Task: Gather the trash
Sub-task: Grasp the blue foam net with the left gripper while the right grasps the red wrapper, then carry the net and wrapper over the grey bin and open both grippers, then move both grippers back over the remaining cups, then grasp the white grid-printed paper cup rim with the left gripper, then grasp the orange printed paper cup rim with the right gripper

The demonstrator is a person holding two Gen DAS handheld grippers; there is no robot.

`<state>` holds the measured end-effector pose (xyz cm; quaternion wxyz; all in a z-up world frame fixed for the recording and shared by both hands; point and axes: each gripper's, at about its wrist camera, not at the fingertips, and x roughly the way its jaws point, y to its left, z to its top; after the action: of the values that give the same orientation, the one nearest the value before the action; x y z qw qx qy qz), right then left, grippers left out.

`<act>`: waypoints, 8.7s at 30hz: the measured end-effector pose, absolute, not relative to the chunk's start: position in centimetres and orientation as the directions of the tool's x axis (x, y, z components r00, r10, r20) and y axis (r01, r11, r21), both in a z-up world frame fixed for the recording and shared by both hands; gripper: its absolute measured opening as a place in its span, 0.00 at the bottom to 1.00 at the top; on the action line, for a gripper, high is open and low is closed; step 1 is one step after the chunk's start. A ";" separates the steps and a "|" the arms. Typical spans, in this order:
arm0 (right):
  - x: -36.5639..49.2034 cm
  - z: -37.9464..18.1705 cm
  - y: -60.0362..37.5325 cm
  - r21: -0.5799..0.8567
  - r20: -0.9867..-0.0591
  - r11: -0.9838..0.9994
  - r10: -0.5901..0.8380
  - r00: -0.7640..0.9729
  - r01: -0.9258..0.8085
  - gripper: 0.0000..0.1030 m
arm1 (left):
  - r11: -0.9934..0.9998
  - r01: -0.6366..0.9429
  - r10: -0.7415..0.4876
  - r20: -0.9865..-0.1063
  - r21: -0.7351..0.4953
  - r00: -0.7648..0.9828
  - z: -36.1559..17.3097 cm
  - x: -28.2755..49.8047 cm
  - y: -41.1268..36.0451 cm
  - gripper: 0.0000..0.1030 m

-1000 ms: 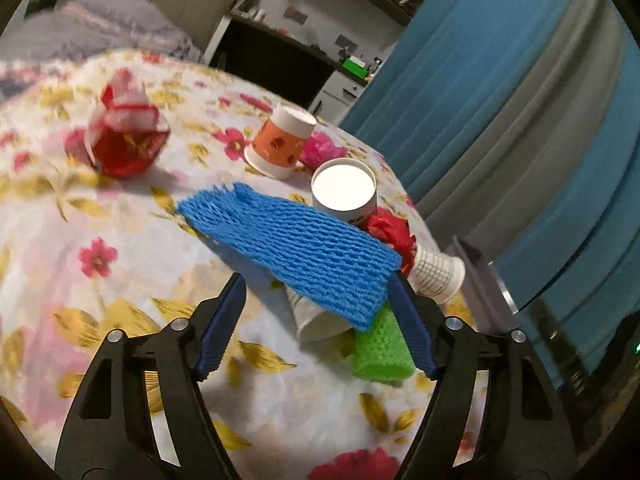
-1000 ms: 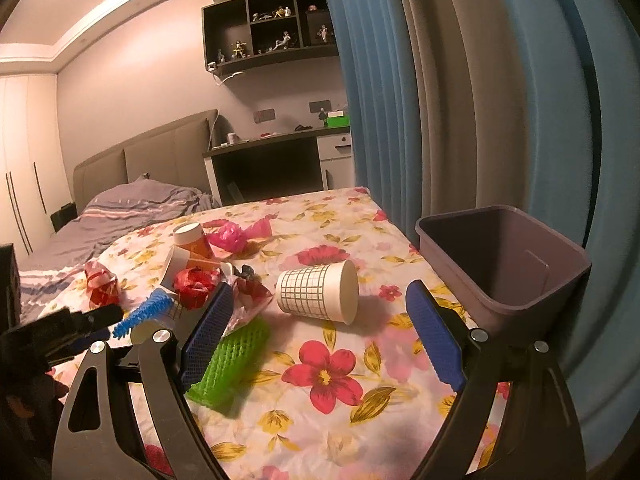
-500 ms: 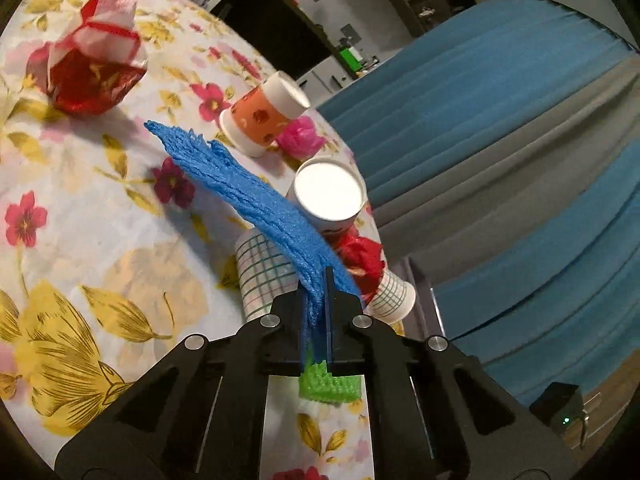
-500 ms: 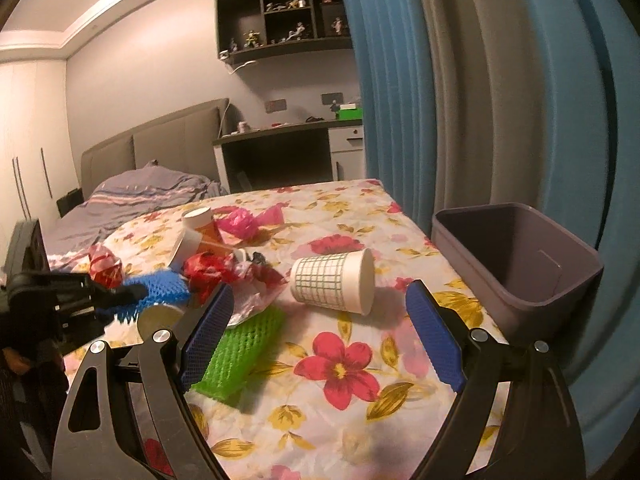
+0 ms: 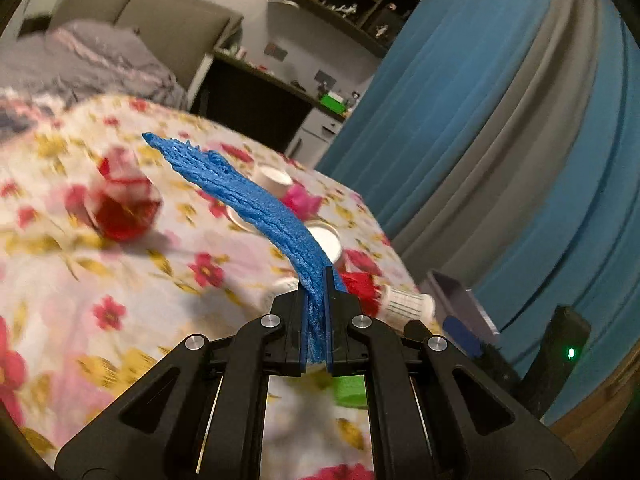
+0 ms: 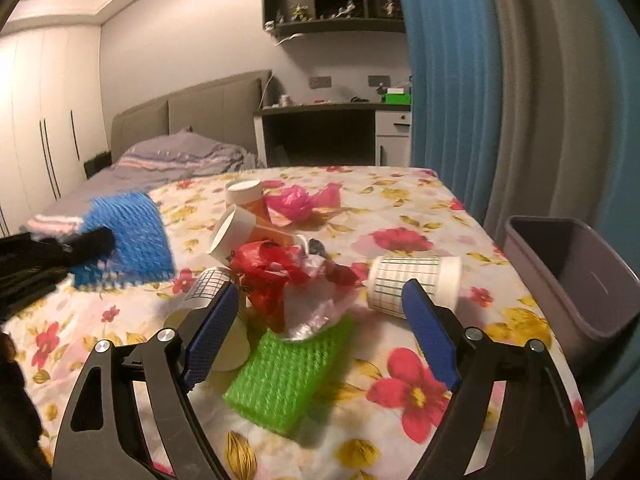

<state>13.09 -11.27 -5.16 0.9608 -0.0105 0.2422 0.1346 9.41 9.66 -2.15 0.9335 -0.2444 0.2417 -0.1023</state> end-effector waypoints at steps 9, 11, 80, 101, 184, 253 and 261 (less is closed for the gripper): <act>16.0 -6.5 -9.5 0.003 -0.534 0.955 0.252 0.807 -0.297 0.73 | 0.872 0.031 -0.259 -0.406 -0.488 0.876 -2.1 9.4 12.2 0.04; 16.6 -6.7 -9.3 0.009 -0.549 0.950 0.265 0.792 -0.312 0.71 | 0.872 0.028 -0.257 -0.408 -0.489 0.876 -2.3 9.5 12.4 0.04; 9.1 2.3 -26.7 0.124 -0.257 0.983 0.163 0.953 -0.135 0.08 | 0.855 0.455 -0.518 -0.376 -0.249 0.768 3.3 13.4 -10.6 0.04; 14.2 1.0 -38.7 0.169 -0.291 0.978 -0.072 0.954 0.125 0.07 | 0.678 0.670 -0.717 -0.474 -0.304 0.510 -0.2 23.2 -26.5 0.04; 7.6 -2.0 -16.8 0.112 -0.357 0.984 0.167 0.919 -0.135 0.86 | 0.992 0.093 -0.125 -0.627 -0.083 0.769 -7.1 12.0 3.4 0.43; 21.9 -7.1 -2.0 0.279 -0.615 0.792 0.581 0.533 -0.542 0.35 | 0.956 -0.163 0.006 -0.536 -0.245 0.844 -5.5 6.6 15.9 0.02; 22.5 -7.4 -1.8 0.260 -0.623 0.804 0.563 0.543 -0.535 0.45 | 0.951 -0.177 0.014 -0.536 -0.254 0.844 -5.7 6.3 16.5 0.02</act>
<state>22.45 -1.82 -7.40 0.8781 0.0195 0.3618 0.3125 6.34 16.49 -5.70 0.9487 -0.1484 0.2748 0.0502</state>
